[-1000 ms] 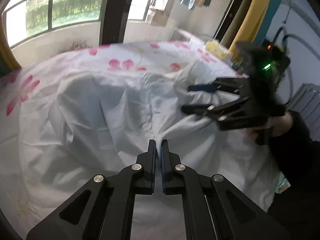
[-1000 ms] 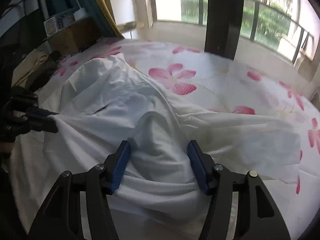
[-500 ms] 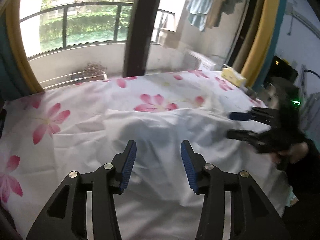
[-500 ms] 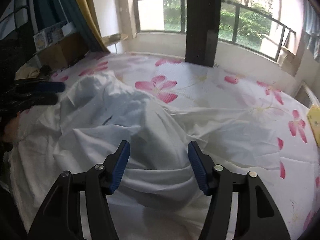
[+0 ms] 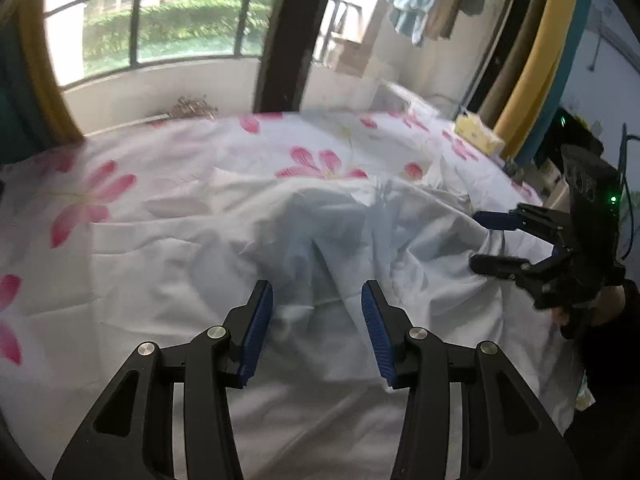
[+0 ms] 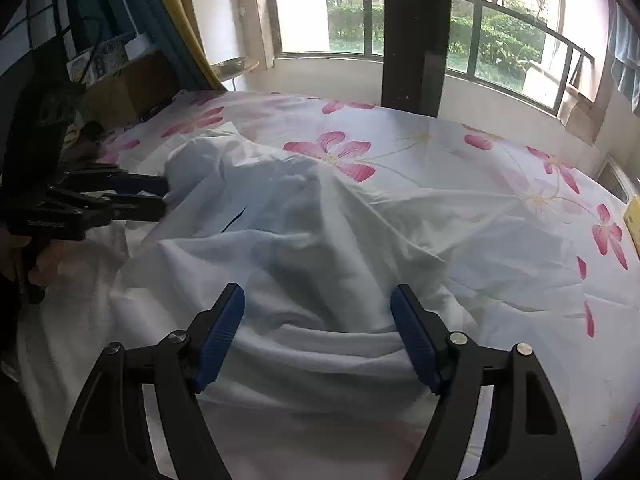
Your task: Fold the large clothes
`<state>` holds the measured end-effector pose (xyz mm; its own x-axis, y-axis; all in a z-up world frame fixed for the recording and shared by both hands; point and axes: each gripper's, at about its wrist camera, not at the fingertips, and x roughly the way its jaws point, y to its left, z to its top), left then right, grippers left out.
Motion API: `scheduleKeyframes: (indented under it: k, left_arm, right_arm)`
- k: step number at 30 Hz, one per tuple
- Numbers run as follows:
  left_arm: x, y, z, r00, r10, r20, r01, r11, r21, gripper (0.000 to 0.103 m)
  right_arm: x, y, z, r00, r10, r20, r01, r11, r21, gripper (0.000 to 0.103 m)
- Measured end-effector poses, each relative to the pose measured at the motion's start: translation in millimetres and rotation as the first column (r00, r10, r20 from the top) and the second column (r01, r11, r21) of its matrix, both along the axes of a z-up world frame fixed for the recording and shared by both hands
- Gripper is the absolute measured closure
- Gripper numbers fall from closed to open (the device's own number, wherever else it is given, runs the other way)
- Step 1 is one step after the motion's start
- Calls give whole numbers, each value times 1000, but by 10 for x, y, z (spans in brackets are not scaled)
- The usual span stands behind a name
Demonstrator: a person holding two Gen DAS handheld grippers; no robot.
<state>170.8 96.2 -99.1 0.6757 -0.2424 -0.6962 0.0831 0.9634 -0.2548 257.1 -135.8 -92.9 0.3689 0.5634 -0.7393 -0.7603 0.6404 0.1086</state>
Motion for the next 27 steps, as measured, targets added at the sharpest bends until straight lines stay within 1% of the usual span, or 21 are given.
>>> scheduleKeyframes:
  k: [2,5,7,10,12,14,16,19,21,23,26,27]
  left_arm:
    - [-88,94,59,999,39,16,-39,999,4,54]
    - [-102,180,13,997,71,-5,-71,997,27,54]
    - [-62,199,-61,997,70,-30,-69,997,17,54]
    - [-7,122,-135,999,34,-34,-34,999,0,54]
    - [22,44,-160,999,28,-37,-27,999,32,54]
    - [41,0,-171,999,27,-35,-26,999,48,54]
    - [46,1,-168,999,32,-33,-31,998,46,54]
    - [25,19,-159,999,28,-26,-27,999,37,55]
    - [15,17,-163,999,26,-29,-25,999,41,55]
    - [-9,16,-158,999,23,-35,-22,999,44,56]
    - [-33,22,-142,999,18,-29,-16,999,38,56]
    - [-38,26,-146,999,19,-29,-18,999,37,56]
  right_arm:
    - [25,-143,97,999,-36,12,36,999,24,27]
    - [81,-374,172,997,-74,-7,74,994,79,27]
    - [123,-450,136,997,-79,-24,81,992,92,27]
    - [149,-417,107,995,-95,-9,96,993,68,28]
    - [139,-393,153,996,-85,-6,85,994,68,28]
    - [125,-380,215,997,-80,4,80,995,64,28]
    - [98,-416,315,996,-87,35,85,994,76,28]
    - [113,-516,401,992,-117,53,112,989,101,28]
    - [165,-561,357,991,-133,33,128,986,106,28]
    - [209,-540,243,990,-140,-3,139,986,87,28]
    - [150,-411,118,996,-81,-27,83,994,74,28]
    - [130,-364,78,997,-71,-19,72,996,60,28]
